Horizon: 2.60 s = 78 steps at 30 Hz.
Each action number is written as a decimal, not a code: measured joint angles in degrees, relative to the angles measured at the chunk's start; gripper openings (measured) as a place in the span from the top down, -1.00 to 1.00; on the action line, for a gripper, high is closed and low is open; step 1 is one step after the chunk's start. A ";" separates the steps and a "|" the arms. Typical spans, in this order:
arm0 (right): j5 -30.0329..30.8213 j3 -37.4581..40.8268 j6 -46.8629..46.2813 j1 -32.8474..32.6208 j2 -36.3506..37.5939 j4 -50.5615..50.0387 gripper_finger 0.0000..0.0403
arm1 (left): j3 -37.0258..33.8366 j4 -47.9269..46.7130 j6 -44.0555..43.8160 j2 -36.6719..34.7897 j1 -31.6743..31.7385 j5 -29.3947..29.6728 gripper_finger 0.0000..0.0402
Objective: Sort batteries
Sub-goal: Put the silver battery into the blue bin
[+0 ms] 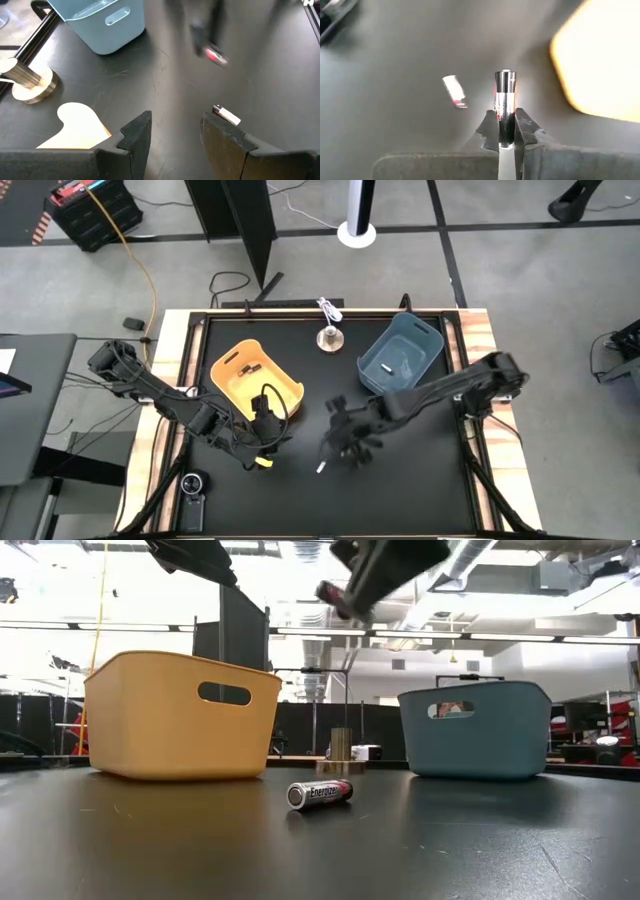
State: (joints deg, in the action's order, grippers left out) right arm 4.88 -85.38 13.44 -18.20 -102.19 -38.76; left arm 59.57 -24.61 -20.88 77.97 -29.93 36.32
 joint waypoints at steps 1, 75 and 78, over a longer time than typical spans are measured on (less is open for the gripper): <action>0.61 1.14 0.09 0.97 1.74 0.60 0.92 | 0.00 0.01 -0.13 0.00 0.02 0.00 0.18; -3.61 10.82 -0.44 -1.89 -7.59 18.35 -0.19 | 0.02 -0.03 -2.26 0.00 0.02 0.02 0.18; -6.17 8.40 0.26 -1.79 -10.56 17.53 -0.19 | 0.02 -0.04 -2.21 0.00 0.02 0.02 0.18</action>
State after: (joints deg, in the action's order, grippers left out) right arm -1.28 -76.98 13.69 -19.99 -112.75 -21.22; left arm 59.59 -24.64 -23.08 77.97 -29.91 36.34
